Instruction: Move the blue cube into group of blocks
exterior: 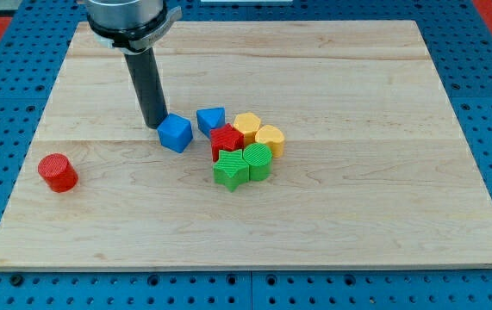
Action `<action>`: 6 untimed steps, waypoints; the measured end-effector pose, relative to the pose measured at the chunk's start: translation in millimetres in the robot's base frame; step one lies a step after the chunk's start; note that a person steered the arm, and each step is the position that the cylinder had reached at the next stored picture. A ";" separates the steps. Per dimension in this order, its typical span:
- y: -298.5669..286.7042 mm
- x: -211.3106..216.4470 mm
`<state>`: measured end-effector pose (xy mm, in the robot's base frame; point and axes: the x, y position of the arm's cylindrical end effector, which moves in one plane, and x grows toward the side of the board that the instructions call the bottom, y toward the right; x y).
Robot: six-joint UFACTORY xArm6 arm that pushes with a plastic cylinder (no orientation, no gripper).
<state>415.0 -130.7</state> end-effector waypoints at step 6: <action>4.6 53.3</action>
